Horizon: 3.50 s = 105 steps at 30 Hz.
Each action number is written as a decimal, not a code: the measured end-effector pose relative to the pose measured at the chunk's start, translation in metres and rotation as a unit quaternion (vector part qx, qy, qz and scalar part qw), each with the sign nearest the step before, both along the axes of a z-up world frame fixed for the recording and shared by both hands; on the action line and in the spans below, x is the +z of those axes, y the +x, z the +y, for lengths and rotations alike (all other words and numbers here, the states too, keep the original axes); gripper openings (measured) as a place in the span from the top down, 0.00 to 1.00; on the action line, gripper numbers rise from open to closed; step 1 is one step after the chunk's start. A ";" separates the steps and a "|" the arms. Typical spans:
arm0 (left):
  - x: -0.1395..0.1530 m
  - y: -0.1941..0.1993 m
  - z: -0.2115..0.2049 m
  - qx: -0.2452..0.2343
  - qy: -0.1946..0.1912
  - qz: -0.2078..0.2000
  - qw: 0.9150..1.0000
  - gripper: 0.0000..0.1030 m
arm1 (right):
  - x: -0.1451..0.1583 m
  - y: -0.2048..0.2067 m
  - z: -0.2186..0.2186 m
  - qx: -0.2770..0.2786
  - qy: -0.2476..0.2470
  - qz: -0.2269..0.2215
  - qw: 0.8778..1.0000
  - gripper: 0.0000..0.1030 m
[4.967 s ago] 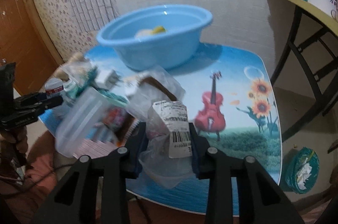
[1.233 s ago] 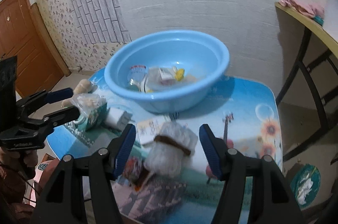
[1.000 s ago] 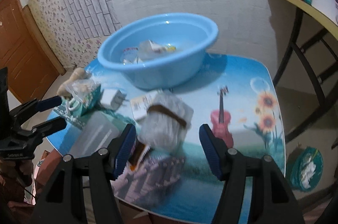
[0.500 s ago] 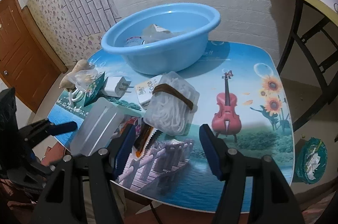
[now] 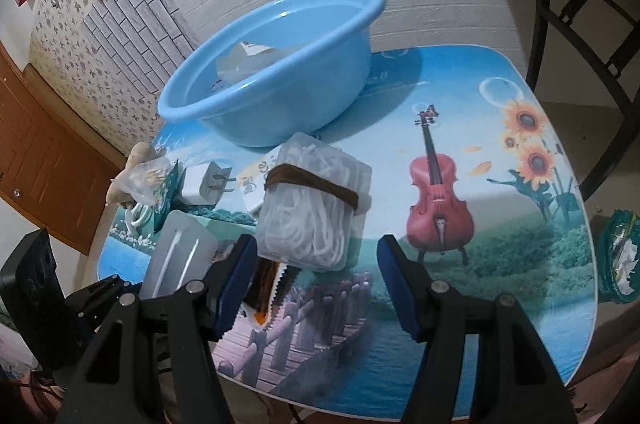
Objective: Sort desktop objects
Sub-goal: 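Lift the clear plastic case with the left gripper, then grasp the clear box with brown band using the right gripper while the left holds the case, then carry the clear case and banded box over the blue basin with both grippers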
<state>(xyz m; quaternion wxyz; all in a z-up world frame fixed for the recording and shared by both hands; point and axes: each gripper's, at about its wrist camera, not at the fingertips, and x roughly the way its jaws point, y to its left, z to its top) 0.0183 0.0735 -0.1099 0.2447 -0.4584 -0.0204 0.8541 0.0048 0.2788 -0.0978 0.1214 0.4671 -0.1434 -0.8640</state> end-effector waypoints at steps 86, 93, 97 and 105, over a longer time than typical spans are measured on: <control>0.037 -0.017 -0.004 0.065 -0.056 0.109 0.990 0.41 | 0.025 0.029 -0.002 0.065 0.121 0.108 0.985 0.49; 0.065 -0.017 -0.009 0.070 -0.050 0.135 0.987 0.41 | 0.060 0.035 0.004 0.066 0.116 0.153 0.979 0.49; 0.084 -0.026 -0.011 0.073 -0.041 0.150 0.985 0.41 | 0.081 0.035 0.007 0.061 0.108 0.178 0.976 0.49; 0.104 -0.055 -0.006 0.074 -0.040 0.172 0.981 0.41 | 0.101 0.013 0.000 0.062 0.092 0.205 0.973 0.49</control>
